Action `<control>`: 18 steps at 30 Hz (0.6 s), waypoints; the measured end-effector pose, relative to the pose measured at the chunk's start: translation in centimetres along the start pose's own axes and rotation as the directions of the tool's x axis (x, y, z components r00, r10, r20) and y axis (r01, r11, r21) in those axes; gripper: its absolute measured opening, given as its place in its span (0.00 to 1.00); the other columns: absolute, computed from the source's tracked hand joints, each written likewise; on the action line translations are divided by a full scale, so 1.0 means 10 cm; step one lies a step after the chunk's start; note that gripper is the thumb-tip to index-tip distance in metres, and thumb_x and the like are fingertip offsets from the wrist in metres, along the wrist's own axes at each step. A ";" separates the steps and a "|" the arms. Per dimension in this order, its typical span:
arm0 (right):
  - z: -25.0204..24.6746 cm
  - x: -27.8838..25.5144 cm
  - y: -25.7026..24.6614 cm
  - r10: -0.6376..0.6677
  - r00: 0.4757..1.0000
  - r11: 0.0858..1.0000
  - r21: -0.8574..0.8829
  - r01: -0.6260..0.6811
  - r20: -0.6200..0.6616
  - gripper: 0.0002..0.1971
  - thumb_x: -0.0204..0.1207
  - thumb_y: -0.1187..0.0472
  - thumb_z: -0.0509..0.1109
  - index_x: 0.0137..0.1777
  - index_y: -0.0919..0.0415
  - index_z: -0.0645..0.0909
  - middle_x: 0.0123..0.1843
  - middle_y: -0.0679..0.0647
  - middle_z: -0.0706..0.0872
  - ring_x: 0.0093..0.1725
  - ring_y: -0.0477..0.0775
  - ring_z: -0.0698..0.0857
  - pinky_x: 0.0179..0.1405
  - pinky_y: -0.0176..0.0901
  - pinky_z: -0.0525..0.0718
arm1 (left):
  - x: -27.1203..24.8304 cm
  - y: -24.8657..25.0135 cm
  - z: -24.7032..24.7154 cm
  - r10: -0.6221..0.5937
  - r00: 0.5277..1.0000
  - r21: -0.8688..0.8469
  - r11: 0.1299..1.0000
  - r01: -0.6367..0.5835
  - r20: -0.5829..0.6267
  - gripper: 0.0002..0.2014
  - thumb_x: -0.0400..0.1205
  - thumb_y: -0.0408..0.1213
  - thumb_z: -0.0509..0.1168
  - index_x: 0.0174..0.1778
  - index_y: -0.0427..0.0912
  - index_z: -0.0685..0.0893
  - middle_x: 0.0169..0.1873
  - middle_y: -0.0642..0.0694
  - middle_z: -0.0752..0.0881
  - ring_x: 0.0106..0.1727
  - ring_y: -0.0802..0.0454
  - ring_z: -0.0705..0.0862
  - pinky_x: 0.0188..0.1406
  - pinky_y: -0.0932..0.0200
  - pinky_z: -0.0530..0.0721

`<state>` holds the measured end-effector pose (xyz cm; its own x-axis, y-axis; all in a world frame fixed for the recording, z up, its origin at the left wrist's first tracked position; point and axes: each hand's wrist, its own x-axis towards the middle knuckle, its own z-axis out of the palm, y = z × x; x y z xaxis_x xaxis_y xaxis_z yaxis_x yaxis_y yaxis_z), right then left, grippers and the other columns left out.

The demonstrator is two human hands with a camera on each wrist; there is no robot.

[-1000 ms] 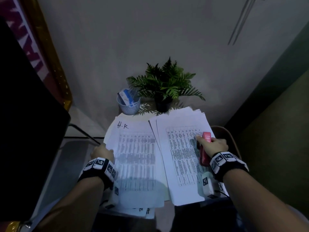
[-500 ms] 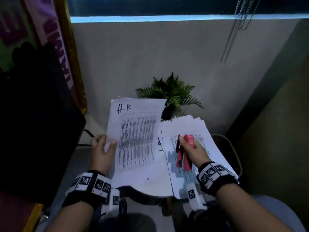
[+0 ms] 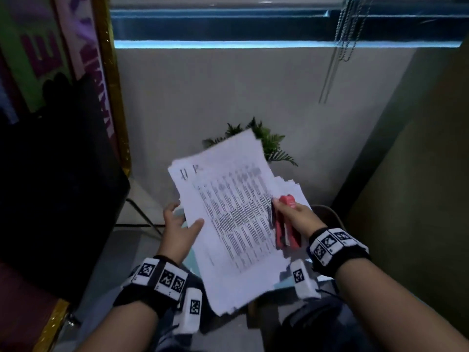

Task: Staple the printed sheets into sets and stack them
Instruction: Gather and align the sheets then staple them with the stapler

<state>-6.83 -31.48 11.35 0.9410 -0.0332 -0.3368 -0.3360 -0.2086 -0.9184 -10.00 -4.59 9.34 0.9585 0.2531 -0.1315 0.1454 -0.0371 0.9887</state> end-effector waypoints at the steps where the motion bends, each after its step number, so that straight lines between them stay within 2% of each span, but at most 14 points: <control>1: -0.04 0.00 0.05 0.035 0.999 0.997 -0.065 -0.035 -0.006 0.18 0.73 0.42 0.71 0.44 0.59 0.85 0.32 0.52 0.86 0.31 0.49 0.83 0.27 0.34 0.76 | 0.03 -0.10 0.02 -0.051 0.999 0.020 0.998 0.051 0.004 0.36 0.79 0.25 0.67 0.76 0.49 0.55 0.63 0.43 0.75 0.63 0.48 0.76 0.63 0.48 0.76; 2: -0.07 0.00 0.11 0.075 0.997 0.989 -0.129 -0.076 -0.008 0.20 0.73 0.40 0.70 0.45 0.59 0.85 0.33 0.52 0.87 0.30 0.48 0.83 0.26 0.33 0.75 | 0.05 -0.19 0.05 -0.082 0.997 0.052 0.995 0.081 0.011 0.40 0.78 0.25 0.68 0.79 0.51 0.51 0.67 0.44 0.74 0.66 0.48 0.74 0.66 0.47 0.75; 4: -0.07 0.08 0.25 0.158 0.987 0.957 -0.244 -0.160 -0.028 0.24 0.72 0.36 0.68 0.47 0.59 0.87 0.38 0.55 0.89 0.31 0.49 0.85 0.28 0.33 0.78 | 0.09 -0.34 0.12 -0.131 0.991 0.142 0.982 0.124 0.039 0.45 0.77 0.26 0.69 0.80 0.58 0.48 0.74 0.38 0.70 0.73 0.43 0.72 0.70 0.41 0.74; 5: -0.06 0.14 0.32 0.179 0.982 0.927 -0.325 -0.187 -0.056 0.27 0.72 0.34 0.66 0.49 0.59 0.87 0.44 0.58 0.90 0.37 0.52 0.87 0.36 0.36 0.82 | 0.11 -0.41 0.16 -0.147 0.988 0.206 0.969 0.134 0.045 0.46 0.78 0.27 0.69 0.81 0.58 0.47 0.76 0.35 0.68 0.75 0.41 0.71 0.69 0.43 0.75; 6: -0.04 0.20 0.38 0.179 0.979 0.881 -0.428 -0.202 -0.095 0.30 0.72 0.31 0.62 0.53 0.59 0.87 0.52 0.62 0.88 0.46 0.57 0.87 0.48 0.41 0.84 | 0.13 -0.47 0.20 -0.161 0.986 0.279 0.950 0.143 0.043 0.45 0.78 0.27 0.69 0.82 0.56 0.47 0.77 0.35 0.67 0.76 0.41 0.70 0.65 0.49 0.76; 7: -0.02 0.25 0.41 0.177 0.975 0.830 -0.511 -0.223 -0.137 0.34 0.72 0.29 0.59 0.57 0.59 0.85 0.59 0.66 0.84 0.56 0.62 0.84 0.61 0.47 0.80 | 0.16 -0.53 0.23 -0.191 0.981 0.345 0.924 0.166 0.040 0.46 0.79 0.27 0.68 0.83 0.55 0.45 0.78 0.35 0.65 0.75 0.40 0.71 0.60 0.53 0.76; 8: 0.01 0.28 0.41 0.173 0.971 0.805 -0.543 -0.237 -0.168 0.36 0.73 0.28 0.57 0.60 0.59 0.84 0.63 0.67 0.80 0.61 0.65 0.81 0.67 0.50 0.77 | 0.18 -0.57 0.27 -0.216 0.976 0.403 0.897 0.182 0.039 0.47 0.79 0.27 0.68 0.83 0.53 0.42 0.78 0.33 0.65 0.74 0.40 0.73 0.56 0.55 0.76; 9: 0.02 0.31 0.40 0.176 0.969 0.803 -0.543 -0.244 -0.175 0.36 0.74 0.29 0.56 0.60 0.61 0.84 0.63 0.68 0.80 0.62 0.65 0.81 0.68 0.50 0.75 | 0.21 -0.64 0.28 -0.252 0.967 0.462 0.862 0.207 0.038 0.48 0.79 0.28 0.68 0.83 0.53 0.39 0.77 0.32 0.66 0.70 0.38 0.76 0.54 0.55 0.77; 11: 0.06 0.41 0.38 0.193 0.972 0.833 -0.501 -0.235 -0.134 0.31 0.78 0.34 0.56 0.50 0.63 0.85 0.57 0.65 0.85 0.58 0.63 0.83 0.61 0.46 0.77 | 0.27 -0.73 0.30 -0.300 0.954 0.578 0.782 0.236 0.016 0.51 0.78 0.29 0.69 0.82 0.53 0.35 0.75 0.31 0.69 0.61 0.36 0.82 0.49 0.52 0.82; 12: 0.08 0.46 0.37 0.202 0.973 0.850 -0.474 -0.230 -0.110 0.28 0.79 0.36 0.57 0.47 0.62 0.84 0.54 0.63 0.86 0.55 0.62 0.84 0.59 0.46 0.78 | 0.29 -0.75 0.31 -0.318 0.948 0.644 0.725 0.245 -0.003 0.52 0.78 0.29 0.68 0.82 0.52 0.33 0.77 0.32 0.67 0.57 0.36 0.83 0.45 0.51 0.83; 13: 0.12 0.52 0.36 0.213 0.973 0.857 -0.461 -0.229 -0.089 0.26 0.78 0.37 0.60 0.50 0.62 0.81 0.54 0.62 0.86 0.53 0.62 0.85 0.57 0.47 0.79 | 0.32 -0.76 0.32 -0.314 0.949 0.727 0.643 0.240 -0.035 0.52 0.78 0.30 0.68 0.81 0.52 0.32 0.79 0.34 0.62 0.57 0.37 0.82 0.43 0.51 0.82; 14: 0.17 0.57 0.36 0.230 0.970 0.852 -0.467 -0.238 -0.075 0.25 0.77 0.39 0.63 0.58 0.63 0.77 0.57 0.61 0.85 0.53 0.61 0.85 0.56 0.48 0.80 | 0.35 -0.76 0.33 -0.270 0.961 0.815 0.544 0.200 -0.056 0.52 0.78 0.32 0.68 0.81 0.50 0.32 0.80 0.37 0.57 0.64 0.38 0.78 0.49 0.50 0.81; 16: 0.30 0.67 0.38 0.275 0.959 0.825 -0.496 -0.270 -0.065 0.29 0.77 0.47 0.69 0.69 0.63 0.64 0.60 0.62 0.82 0.54 0.61 0.84 0.54 0.52 0.82 | 0.43 -0.78 0.37 -0.141 0.990 0.926 0.374 0.051 0.002 0.48 0.79 0.40 0.68 0.82 0.48 0.37 0.82 0.41 0.49 0.78 0.39 0.61 0.71 0.46 0.69; 18: 0.43 0.77 0.41 0.293 0.955 0.829 -0.486 -0.275 -0.039 0.27 0.75 0.59 0.72 0.67 0.62 0.61 0.53 0.59 0.82 0.45 0.56 0.84 0.45 0.48 0.84 | 0.52 -0.80 0.45 -0.137 0.974 0.943 0.304 -0.134 0.182 0.38 0.84 0.45 0.60 0.83 0.49 0.43 0.83 0.44 0.43 0.83 0.42 0.48 0.79 0.45 0.55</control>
<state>-1.12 -28.36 4.10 0.8020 -0.1314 -0.5827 -0.5178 -0.6394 -0.5684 -5.08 -7.29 0.46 0.9579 0.0752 -0.2770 0.1475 -0.9569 0.2503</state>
